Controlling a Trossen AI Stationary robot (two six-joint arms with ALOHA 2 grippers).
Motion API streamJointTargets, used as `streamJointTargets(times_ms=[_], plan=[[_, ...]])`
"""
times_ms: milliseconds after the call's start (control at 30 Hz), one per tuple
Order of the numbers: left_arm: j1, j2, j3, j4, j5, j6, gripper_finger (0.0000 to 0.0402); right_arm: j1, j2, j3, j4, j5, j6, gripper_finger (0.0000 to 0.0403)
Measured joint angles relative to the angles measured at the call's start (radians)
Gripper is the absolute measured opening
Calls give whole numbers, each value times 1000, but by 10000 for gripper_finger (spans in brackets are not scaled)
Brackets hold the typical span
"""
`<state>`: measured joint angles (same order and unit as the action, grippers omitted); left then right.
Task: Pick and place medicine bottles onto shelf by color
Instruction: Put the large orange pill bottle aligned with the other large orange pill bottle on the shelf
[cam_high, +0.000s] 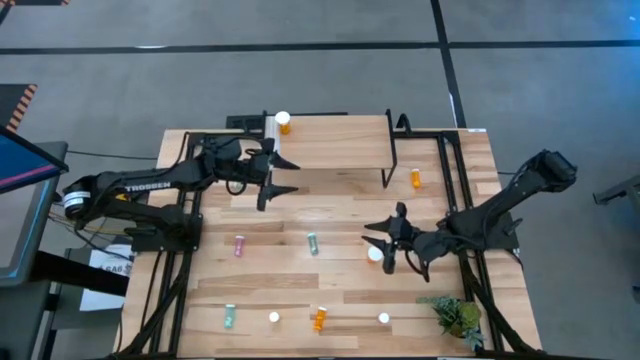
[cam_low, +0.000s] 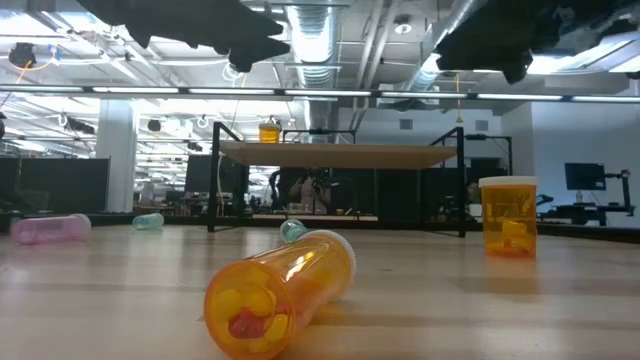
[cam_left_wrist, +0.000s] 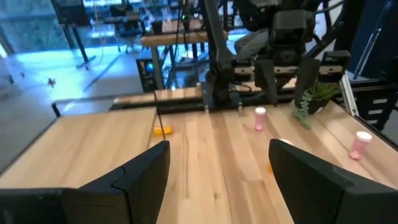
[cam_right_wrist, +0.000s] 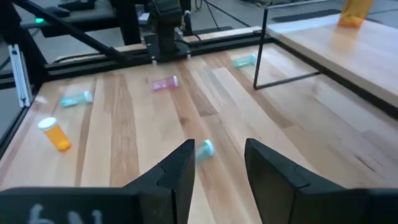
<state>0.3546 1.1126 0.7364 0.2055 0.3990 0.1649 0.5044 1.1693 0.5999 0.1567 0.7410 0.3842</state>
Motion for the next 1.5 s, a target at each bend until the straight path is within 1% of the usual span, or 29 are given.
streamJointTargets(times_ms=[167, 300, 433, 567, 700, 867, 1000, 1133, 1233, 1367, 1433, 1500], plan=[[0, 0, 0, 25, 16, 56, 261, -1, -53, 0, -6, 0, -78, 152], [0, 0, 0, 33, 12, 86, 261, -14, -129, 0, -76, -3, -145, 143], [0, 16, 0, 62, 7, 105, 261, -41, -215, 0, -200, -8, -137, 135], [0, 35, 1, 187, 10, 105, 261, -54, -285, 0, -256, -27, -80, 129], [3, 35, 1, 252, 39, 128, 261, -23, -307, 0, -247, -24, -45, 124], [8, 32, 2, 322, 48, 124, 261, 9, -272, 0, -228, 53, -44, 120], [8, 32, 8, 293, 48, 84, 261, 12, -244, 0, -228, 66, -43, 120], [5, 32, 8, 203, 48, 40, 261, 12, -226, 0, -228, 66, -43, 120], [-20, 32, 8, 110, 46, 1, 261, 13, -212, 0, -221, 65, -29, 120], [-108, 35, 8, 11, 32, -4, 261, 46, -186, 0, -210, 69, 8, 120], [-177, 47, 8, 14, -9, 10, 261, 82, -179, 0, -168, 87, -4, 120], [-242, 56, 8, 12, -63, 46, 261, 127, -181, 0, -99, 133, -40, 120]])
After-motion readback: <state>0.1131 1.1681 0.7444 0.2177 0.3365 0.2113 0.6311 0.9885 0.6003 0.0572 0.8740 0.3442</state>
